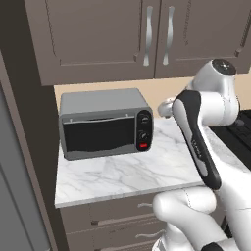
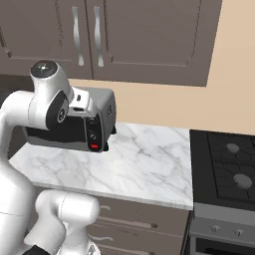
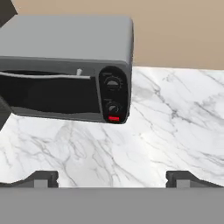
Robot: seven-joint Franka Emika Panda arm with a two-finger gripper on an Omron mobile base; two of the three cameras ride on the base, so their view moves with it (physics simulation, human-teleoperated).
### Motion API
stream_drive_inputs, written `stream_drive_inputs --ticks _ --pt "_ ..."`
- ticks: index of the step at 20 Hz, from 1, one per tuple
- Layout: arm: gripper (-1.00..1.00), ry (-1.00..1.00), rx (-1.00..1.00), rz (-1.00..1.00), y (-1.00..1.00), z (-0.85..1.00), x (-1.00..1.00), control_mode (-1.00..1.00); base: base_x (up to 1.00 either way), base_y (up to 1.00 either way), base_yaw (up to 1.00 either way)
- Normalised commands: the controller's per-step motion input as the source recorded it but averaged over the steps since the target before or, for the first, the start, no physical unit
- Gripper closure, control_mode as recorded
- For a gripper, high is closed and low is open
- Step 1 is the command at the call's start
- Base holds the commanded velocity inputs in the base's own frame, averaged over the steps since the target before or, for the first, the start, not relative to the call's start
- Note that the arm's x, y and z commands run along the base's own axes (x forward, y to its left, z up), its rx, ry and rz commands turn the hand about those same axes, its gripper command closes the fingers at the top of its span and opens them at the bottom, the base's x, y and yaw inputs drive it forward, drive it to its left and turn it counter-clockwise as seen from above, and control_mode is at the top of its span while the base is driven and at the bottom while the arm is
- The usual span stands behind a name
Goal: Move the condiment bottle and mayonnaise from the cabinet to the dining counter.
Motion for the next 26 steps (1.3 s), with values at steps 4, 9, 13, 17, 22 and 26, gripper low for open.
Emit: stream_drive_inputs --ticks 4,9,13,17,22,26 --pt "-1.0 -0.42 0.0 -0.02 0.0 0.44 -0.3 -1.0 0.0 0.0 0.0" --pt "-1.0 -0.39 0.0 -0.05 -0.01 0.49 -0.03 -1.0 0.0 0.0 0.0" --pt "-1.0 -0.34 0.0 -0.05 -0.06 0.43 0.0 -1.0 0.0 0.0 0.0" --pt "-1.0 -0.31 0.0 -0.03 -0.07 0.38 0.0 -1.0 0.0 0.0 0.0" --pt "-1.0 -0.23 0.0 -0.02 -0.1 0.26 0.0 -1.0 0.0 0.0 0.0" --pt "-1.0 -0.18 0.0 -0.02 -0.09 0.24 0.0 -1.0 0.0 0.0 0.0"
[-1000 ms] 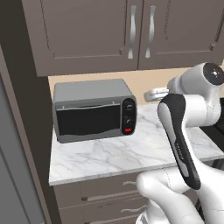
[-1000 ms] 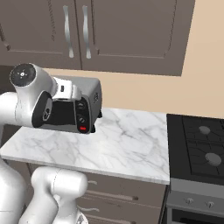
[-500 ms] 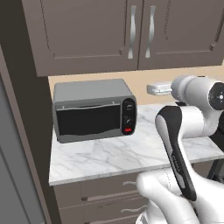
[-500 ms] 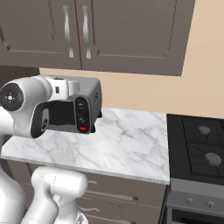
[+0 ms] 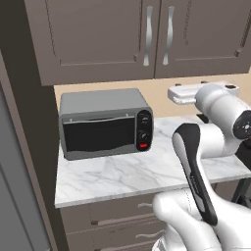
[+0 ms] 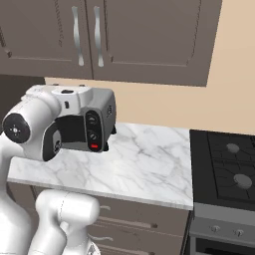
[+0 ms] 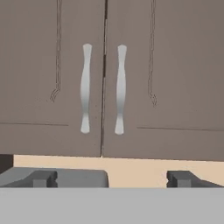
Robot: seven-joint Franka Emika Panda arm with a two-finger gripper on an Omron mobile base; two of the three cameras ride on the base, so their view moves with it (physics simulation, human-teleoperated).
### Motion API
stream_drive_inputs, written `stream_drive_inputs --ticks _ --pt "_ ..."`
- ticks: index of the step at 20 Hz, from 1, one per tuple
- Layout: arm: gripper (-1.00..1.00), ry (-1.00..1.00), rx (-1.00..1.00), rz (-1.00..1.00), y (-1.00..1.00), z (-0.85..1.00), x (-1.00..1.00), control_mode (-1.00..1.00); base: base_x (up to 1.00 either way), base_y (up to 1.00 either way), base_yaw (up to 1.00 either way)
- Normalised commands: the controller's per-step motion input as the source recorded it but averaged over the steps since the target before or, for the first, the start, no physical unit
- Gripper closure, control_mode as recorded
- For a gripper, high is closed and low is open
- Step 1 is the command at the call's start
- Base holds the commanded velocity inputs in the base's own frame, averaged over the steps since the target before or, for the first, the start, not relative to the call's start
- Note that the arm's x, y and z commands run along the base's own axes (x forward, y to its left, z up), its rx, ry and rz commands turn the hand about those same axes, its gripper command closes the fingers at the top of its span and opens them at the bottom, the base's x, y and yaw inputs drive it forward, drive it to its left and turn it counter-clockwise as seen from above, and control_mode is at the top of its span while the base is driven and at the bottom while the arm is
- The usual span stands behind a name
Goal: Move the condiment bottle and mayonnaise from the cabinet to the dining counter.
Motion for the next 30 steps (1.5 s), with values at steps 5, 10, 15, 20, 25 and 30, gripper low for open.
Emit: stream_drive_inputs --ticks 5,10,15,20,25,30 --pt "-1.0 -0.07 0.0 0.0 -0.03 0.26 0.0 -1.0 0.0 0.0 0.0" --pt "-1.0 -0.02 0.0 0.0 -0.01 0.29 0.02 -1.0 0.0 0.0 0.0" --pt "-1.0 0.0 0.0 0.0 0.0 0.32 0.2 -1.0 0.0 0.0 0.0" --pt "-1.0 0.0 0.01 0.0 -0.01 0.26 0.36 -1.0 0.0 0.0 0.0" --pt "-1.0 -0.06 0.01 0.0 -0.03 0.15 0.4 -1.0 0.0 0.0 0.0" --pt "-1.0 -0.11 0.01 0.0 -0.04 0.04 0.4 -1.0 0.0 0.0 0.0"
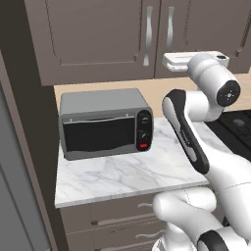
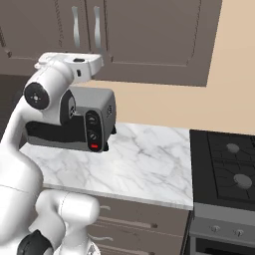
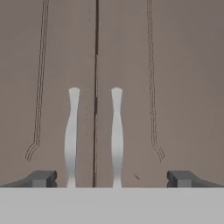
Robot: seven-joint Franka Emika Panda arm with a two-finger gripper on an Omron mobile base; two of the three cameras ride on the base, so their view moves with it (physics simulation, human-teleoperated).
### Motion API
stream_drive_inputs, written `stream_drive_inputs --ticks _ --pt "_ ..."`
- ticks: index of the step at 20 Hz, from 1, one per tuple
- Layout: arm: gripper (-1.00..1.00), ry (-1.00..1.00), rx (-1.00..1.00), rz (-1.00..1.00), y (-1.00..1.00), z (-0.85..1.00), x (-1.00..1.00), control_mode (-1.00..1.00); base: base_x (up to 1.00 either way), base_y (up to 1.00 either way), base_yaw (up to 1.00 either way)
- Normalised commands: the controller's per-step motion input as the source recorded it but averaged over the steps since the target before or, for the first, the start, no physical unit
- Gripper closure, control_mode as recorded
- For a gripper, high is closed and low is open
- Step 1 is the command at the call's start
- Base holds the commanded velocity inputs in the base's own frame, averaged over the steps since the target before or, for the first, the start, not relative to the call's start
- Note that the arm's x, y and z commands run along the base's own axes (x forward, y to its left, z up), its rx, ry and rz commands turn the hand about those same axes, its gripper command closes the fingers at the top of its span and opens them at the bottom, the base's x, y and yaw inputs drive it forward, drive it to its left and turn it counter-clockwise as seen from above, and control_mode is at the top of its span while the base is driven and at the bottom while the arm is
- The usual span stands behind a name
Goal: Move the condiment bottle and mayonnaise from the cabinet to the dining counter.
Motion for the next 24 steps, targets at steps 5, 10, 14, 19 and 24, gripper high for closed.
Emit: stream_drive_inputs --ticks 5,10,14,19,24 --pt "-1.0 -0.11 0.01 0.0 -0.04 0.01 0.39 -1.0 0.0 0.0 0.0" --pt "-1.0 -0.08 0.01 0.0 -0.05 0.04 0.39 -1.0 0.0 0.0 0.0" --pt "-1.0 -0.01 0.0 0.0 -0.11 0.07 0.3 -1.0 0.0 0.0 0.0" --pt "-1.0 0.0 0.01 0.0 -0.15 0.07 0.28 -1.0 0.0 0.0 0.0" --pt "-1.0 0.0 0.0 0.0 -0.06 0.03 0.33 -1.0 0.0 0.0 0.0"
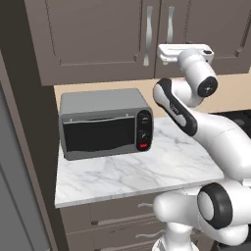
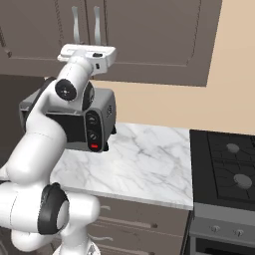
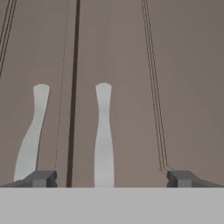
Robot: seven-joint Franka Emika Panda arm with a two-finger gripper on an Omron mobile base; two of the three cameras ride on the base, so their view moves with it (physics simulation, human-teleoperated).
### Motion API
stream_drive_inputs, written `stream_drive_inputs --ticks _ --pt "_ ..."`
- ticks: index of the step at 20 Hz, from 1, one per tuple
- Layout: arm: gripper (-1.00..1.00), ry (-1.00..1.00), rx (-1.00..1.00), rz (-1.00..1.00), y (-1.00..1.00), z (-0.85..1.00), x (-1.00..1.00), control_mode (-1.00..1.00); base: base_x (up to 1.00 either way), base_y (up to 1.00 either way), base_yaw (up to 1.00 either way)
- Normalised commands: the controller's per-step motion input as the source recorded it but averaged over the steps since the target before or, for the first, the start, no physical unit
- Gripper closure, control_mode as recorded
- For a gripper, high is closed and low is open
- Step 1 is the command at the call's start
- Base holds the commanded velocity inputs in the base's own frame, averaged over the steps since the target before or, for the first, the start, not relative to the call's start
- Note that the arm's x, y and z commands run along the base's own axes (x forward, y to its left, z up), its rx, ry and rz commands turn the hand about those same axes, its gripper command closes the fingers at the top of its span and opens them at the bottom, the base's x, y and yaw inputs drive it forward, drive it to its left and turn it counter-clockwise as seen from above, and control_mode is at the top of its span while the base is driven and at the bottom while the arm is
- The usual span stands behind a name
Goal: Move the condiment bottle and mayonnaise from the cabinet to the dining counter.
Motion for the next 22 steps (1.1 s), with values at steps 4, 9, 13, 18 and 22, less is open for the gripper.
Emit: stream_drive_inputs --ticks 4,9,13,18,22 --pt "-1.0 0.0 0.0 0.0 0.0 0.0 0.35 -1.0 0.0 0.0 0.0" --pt "-1.0 0.0 0.0 0.0 0.0 0.0 0.33 -1.0 0.0 0.0 0.0" --pt "-1.0 0.0 0.0 0.0 0.0 0.0 0.39 -1.0 0.0 0.0 0.0" --pt "-1.0 0.0 0.0 0.0 0.0 0.0 0.45 -1.0 0.0 0.0 0.0" --pt "-1.0 0.0 0.0 0.0 0.0 0.0 0.45 -1.0 0.0 0.0 0.0"
